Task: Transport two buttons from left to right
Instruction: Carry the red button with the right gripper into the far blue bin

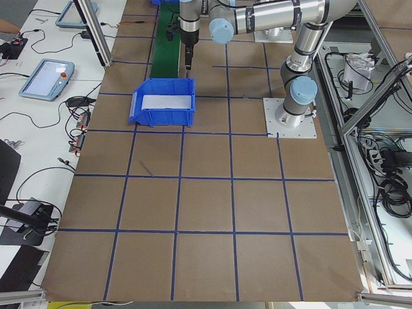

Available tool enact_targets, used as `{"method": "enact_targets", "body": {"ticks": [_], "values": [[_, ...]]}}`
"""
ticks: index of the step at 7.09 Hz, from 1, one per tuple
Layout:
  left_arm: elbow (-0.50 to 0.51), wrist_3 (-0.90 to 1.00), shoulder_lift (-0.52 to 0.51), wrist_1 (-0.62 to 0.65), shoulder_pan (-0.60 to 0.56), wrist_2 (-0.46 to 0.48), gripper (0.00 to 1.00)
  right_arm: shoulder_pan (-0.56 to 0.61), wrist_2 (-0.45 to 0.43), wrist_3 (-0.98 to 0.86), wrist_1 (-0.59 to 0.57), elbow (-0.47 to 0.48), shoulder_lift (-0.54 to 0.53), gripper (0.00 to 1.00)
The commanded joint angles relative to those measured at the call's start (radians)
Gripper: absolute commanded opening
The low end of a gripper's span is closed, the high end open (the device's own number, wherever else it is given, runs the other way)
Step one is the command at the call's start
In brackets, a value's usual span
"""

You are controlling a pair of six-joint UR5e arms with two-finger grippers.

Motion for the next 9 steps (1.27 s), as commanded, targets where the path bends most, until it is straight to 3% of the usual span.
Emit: {"method": "enact_targets", "body": {"ticks": [1,3,9], "values": [[0.0,0.0,0.0,0.0,0.0,0.003,1.0,-0.02,0.001,-0.017,-0.009,-0.037,0.039,0.08],[0.001,0.001,-0.002,0.002,0.002,0.001,1.0,-0.067,0.005,-0.051,-0.016,-0.043,0.074,0.08],[0.001,0.001,-0.004,0.002,0.0,0.001,1.0,-0.069,0.013,-0.051,-0.129,-0.045,0.201,0.08]]}}
